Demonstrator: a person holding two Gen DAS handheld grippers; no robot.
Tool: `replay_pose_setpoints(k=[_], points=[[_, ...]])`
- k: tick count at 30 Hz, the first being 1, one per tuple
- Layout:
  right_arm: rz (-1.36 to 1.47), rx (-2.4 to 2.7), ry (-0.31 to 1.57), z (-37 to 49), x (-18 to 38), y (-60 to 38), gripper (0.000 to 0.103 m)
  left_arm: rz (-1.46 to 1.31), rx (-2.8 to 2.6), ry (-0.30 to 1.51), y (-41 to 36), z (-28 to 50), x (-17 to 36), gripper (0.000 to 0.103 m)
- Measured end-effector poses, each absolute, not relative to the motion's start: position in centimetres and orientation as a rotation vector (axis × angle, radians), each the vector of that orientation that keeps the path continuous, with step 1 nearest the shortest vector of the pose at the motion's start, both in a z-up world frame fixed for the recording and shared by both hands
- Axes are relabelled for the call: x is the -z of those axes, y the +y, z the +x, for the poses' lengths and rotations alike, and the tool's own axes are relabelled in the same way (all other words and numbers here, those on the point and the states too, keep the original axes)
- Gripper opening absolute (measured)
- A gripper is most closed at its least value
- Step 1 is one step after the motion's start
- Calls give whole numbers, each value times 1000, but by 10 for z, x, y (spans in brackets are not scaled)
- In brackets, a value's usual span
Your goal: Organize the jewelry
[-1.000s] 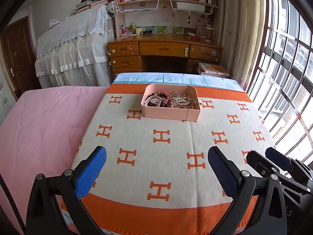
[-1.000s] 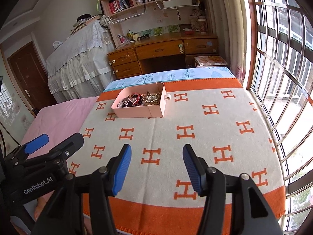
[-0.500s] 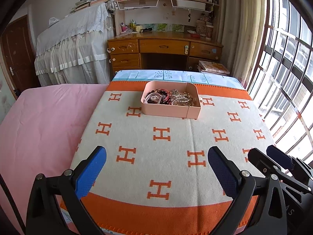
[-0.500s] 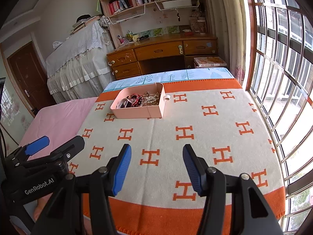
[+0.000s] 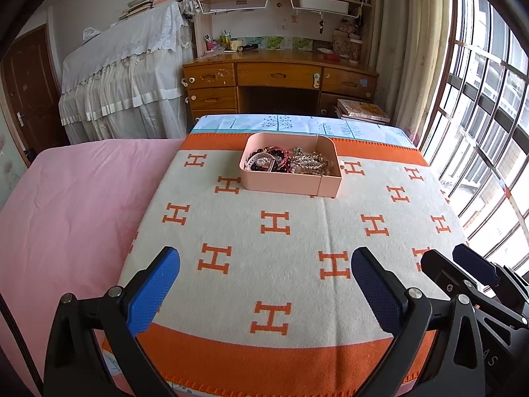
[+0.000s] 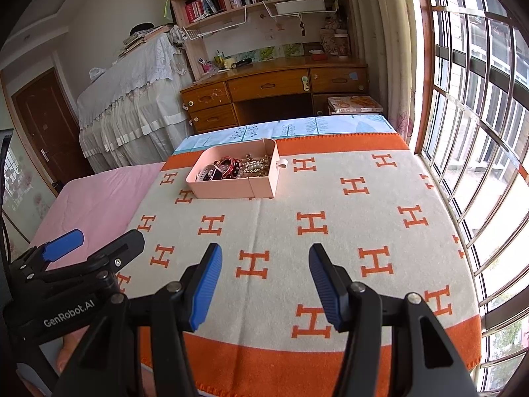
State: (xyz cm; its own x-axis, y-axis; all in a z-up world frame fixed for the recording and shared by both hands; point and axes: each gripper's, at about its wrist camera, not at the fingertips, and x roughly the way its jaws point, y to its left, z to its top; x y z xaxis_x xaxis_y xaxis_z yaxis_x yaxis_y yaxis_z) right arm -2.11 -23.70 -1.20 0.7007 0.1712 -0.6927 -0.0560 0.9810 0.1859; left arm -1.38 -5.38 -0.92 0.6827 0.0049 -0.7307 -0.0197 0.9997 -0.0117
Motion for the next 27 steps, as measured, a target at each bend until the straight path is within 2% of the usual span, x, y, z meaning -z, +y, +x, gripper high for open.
replay_pose_setpoints(k=[27], points=[[152, -129, 784, -23, 14, -241, 55, -16, -12, 821, -54, -15, 10, 102]])
